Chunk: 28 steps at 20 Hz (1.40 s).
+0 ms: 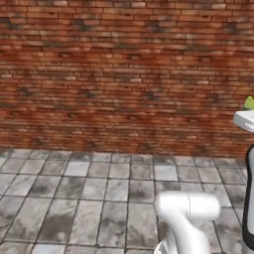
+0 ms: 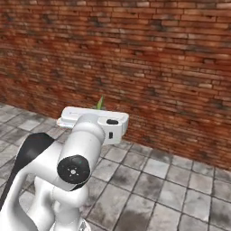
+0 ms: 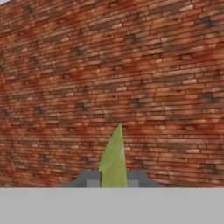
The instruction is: Take the lemon wedge from the fridge and place it on the plate with fish on the dining counter.
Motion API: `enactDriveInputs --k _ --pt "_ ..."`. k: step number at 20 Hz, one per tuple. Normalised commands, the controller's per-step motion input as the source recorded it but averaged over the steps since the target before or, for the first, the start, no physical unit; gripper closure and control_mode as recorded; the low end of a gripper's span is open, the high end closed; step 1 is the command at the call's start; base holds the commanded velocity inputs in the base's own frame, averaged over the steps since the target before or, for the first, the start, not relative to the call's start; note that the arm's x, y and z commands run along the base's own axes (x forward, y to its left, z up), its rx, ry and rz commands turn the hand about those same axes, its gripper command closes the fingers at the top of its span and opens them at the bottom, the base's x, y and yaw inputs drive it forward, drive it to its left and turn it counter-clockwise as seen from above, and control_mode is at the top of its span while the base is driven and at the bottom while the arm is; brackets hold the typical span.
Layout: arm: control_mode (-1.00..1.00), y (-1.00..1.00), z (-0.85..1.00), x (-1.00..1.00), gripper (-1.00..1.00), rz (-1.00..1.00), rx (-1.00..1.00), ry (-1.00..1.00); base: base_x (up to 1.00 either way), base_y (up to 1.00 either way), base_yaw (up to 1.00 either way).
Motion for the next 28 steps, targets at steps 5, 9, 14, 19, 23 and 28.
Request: enactDriveInputs --k 5,9,14,19,23,28 --pt "1.00 0.00 0.00 0.00 1.00 0.00 0.00 0.00 0.00 0.15 0.89" --pt "1.00 0.00 0.00 0.00 1.00 0.00 0.00 0.00 0.00 0.16 0.88" --pt "1.00 0.00 0.00 0.00 1.00 0.00 0.00 0.00 0.00 0.15 0.89" --pt "1.00 0.00 0.00 0.00 1.00 0.00 0.00 0.00 0.11 0.09 0.86" --pt "1.00 0.00 0.00 0.00 1.00 0.00 0.00 0.00 0.44 -0.01 0.79" --pt "1.00 0.00 0.00 0.00 1.00 0.00 0.00 0.00 1.00 -0.56 0.23"
